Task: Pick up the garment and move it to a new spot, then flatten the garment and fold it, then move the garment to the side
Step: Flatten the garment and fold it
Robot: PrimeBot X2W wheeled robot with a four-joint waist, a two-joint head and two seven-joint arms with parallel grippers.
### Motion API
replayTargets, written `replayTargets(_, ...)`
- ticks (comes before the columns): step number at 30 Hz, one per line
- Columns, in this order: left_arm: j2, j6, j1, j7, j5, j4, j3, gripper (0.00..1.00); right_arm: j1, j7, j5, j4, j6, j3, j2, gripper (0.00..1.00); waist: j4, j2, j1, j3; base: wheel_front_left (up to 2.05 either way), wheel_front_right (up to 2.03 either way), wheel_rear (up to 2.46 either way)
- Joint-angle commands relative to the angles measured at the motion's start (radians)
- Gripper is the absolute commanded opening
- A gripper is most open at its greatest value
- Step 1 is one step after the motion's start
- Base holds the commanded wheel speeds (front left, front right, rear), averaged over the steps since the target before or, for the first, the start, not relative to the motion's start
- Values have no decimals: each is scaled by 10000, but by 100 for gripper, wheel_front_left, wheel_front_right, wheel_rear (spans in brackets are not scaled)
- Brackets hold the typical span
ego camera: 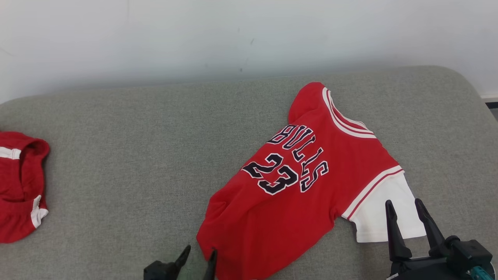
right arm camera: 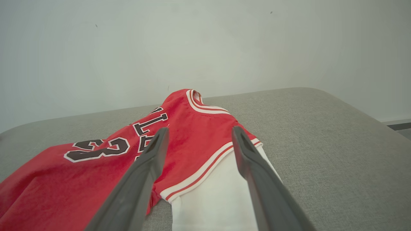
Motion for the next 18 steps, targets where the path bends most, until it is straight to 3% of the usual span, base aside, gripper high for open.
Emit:
replayTargets(1, 28, -8, 181, 109, 34, -100, -93, 100, 29, -3, -7, 27, -23, -12, 51, 100, 26, 0, 0, 15, 0, 0, 0)
replayTargets(13, -254, -72, 52, 760, -450, 303, -422, 100, -142, -2, 17, 166, -23, 144, 14, 100, -84, 0, 0, 104, 0, 0, 0)
replayTargets(14, -260, -88, -25, 811, -413, 433, -493, 86, -145, -3, 19, 175, -23, 159, 5, 100, -108, 0, 0, 102, 0, 0, 0)
replayTargets(15, -288, -127, -147, 718, -408, 506, -512, 35, -147, -3, 26, 183, -23, 159, -7, 100, -128, 0, 0, 98, 0, 0, 0)
replayTargets(16, -313, -153, -264, 631, -476, 584, -493, 0, -140, -3, 28, 191, -23, 155, -24, 100, -140, 0, 0, 85, 0, 0, 0)
replayTargets(18, -378, -196, -419, 397, -712, 590, -385, 0, -115, -3, 44, 195, -23, 134, -58, 100, -144, 0, 0, 52, 0, 0, 0)
